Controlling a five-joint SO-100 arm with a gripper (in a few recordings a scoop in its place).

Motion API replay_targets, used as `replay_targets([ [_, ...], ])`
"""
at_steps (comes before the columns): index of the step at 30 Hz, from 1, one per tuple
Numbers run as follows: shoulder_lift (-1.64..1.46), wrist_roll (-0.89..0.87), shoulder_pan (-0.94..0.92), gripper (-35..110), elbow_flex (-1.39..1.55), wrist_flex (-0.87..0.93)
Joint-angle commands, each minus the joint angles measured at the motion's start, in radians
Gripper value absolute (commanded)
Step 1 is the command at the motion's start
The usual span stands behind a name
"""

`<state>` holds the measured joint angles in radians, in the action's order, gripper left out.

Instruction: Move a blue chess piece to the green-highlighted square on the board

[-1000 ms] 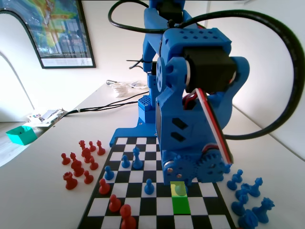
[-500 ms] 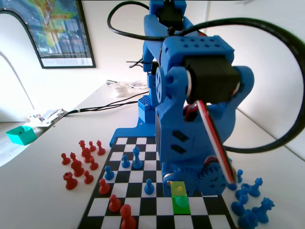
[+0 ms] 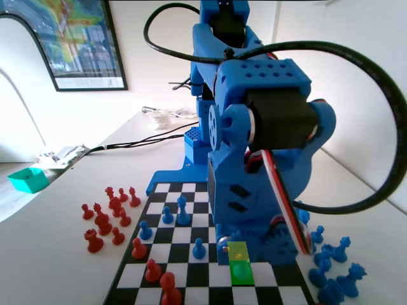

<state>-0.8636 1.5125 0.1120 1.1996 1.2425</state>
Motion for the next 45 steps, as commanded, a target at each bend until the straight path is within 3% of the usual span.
replay_targets([
  [1, -0.037, 0.015, -0.008, 13, -0.052, -0.002],
  [21, -0.166, 0.031, 0.026, 17, -0.071, 0.091],
  [32, -0.522, 0.021, 0.043, 1, -0.058, 0.281],
  [45, -0.94, 0.071, -0.035, 1, 0.023, 0.511],
])
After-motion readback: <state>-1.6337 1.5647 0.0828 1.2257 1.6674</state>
